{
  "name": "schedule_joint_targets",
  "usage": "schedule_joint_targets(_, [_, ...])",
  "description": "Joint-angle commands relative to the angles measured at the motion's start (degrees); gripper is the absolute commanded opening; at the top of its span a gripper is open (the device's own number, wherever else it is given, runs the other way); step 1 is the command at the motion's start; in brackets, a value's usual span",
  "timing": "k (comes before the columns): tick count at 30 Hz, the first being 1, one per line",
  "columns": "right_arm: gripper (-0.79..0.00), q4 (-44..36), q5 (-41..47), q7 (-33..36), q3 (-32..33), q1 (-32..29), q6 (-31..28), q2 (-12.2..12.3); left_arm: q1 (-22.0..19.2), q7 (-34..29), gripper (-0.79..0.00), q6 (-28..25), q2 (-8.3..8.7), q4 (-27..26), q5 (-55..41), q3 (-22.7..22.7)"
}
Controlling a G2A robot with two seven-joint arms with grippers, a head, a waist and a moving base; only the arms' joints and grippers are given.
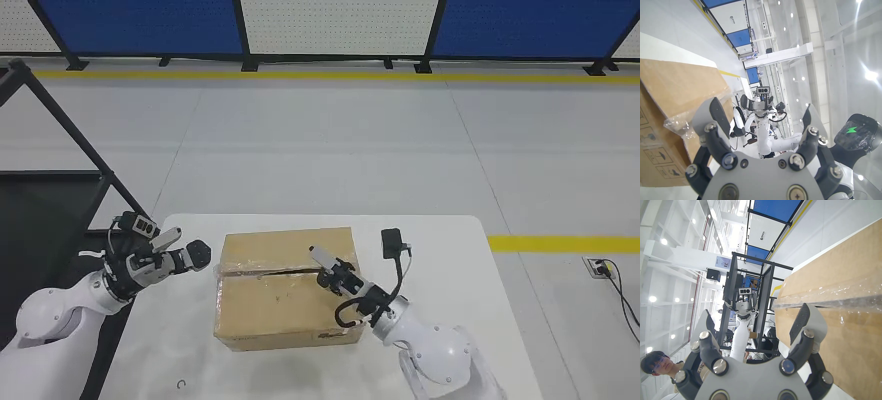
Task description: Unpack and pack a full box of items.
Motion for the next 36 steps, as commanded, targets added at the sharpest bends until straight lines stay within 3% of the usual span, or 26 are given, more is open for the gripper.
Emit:
schedule_joint_targets(1, [0.000, 0.0, 0.2, -0.7, -0.1, -0.4, -0.2, 0.0, 0.1, 0.3, 0.000, 0.1, -0.01, -0.1, 0.2, 0.1])
schedule_joint_targets(9, [0.000, 2.6, 3.3, -8.1, -3.4, 1.9, 0.0, -1.0, 0.9, 3.9, 0.000, 3.3, -0.08, -4.6, 7.9, 2.9])
schedule_joint_targets(18, [0.000, 9.5, 5.8, -11.5, -7.3, 8.1, 1.2, -2.3, -2.2, 6.4, 0.000, 4.6, -1.11, -0.8, 10.8, 7.7])
schedule_joint_targets(29, [0.000, 16.1, 5.1, -12.2, -10.2, 13.8, 6.2, -3.4, -3.3, 5.3, 0.000, 4.4, -1.54, 2.5, 10.6, 9.0])
schedule_joint_targets(36, [0.000, 18.4, 5.1, -11.8, -10.3, 13.7, 6.5, -3.6, -3.7, 5.5, 0.000, 4.5, -1.75, 3.2, 10.5, 9.3])
